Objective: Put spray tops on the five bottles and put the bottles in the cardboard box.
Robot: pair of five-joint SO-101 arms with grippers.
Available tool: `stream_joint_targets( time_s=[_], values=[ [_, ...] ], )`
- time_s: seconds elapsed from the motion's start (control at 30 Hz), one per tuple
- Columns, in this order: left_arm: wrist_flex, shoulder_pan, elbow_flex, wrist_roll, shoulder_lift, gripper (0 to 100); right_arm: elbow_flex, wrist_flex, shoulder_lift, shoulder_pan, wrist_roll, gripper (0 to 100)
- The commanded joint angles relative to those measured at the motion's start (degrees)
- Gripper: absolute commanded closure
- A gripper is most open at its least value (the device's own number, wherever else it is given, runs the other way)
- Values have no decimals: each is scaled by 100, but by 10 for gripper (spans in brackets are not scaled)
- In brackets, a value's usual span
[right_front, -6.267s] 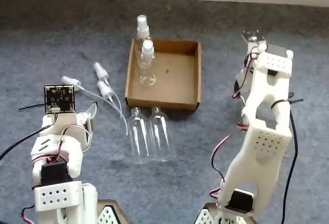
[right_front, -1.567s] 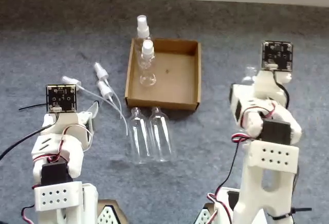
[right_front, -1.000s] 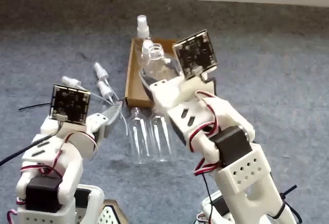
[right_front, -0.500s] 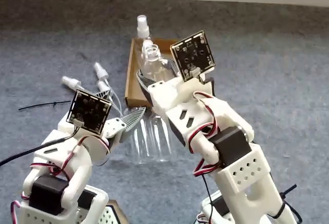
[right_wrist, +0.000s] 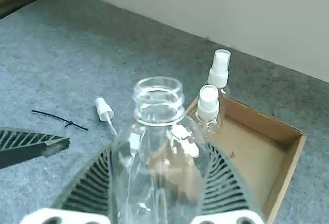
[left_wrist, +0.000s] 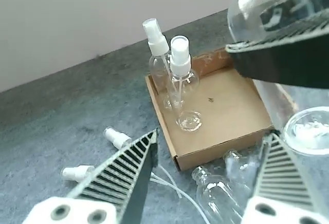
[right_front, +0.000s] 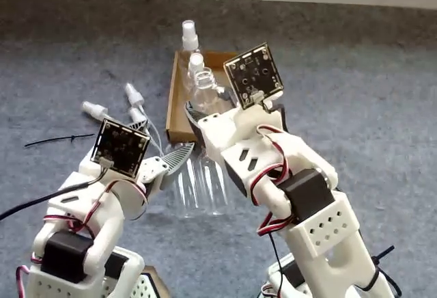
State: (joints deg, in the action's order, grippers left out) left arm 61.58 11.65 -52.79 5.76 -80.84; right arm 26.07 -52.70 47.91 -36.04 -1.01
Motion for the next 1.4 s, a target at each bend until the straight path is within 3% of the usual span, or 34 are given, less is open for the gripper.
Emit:
stream_joint_targets(
  time_s=[0.0, 0.57, 0.67, 0.83, 1.07, 1.37],
  values=[
    [-149, 154, -13, 26, 40, 706, -312, -48, 110, 57, 62, 995],
    [-123, 57, 13, 53, 31, 706, -303, -207, 163, 66, 26, 995],
    [-114, -374, 119, 62, 31, 706, -330, -646, 163, 84, 9, 995],
    [255, -1429, 523, 62, 101, 706, -312, -1314, 171, 655, -651, 995],
    [563, -2730, 1138, 70, 242, 706, 180, -1692, 180, 1103, -703, 995],
    [1521, -3125, 2993, 70, 3292, 706, 1455, -1402, 1648, 1121, -712, 995]
  ],
)
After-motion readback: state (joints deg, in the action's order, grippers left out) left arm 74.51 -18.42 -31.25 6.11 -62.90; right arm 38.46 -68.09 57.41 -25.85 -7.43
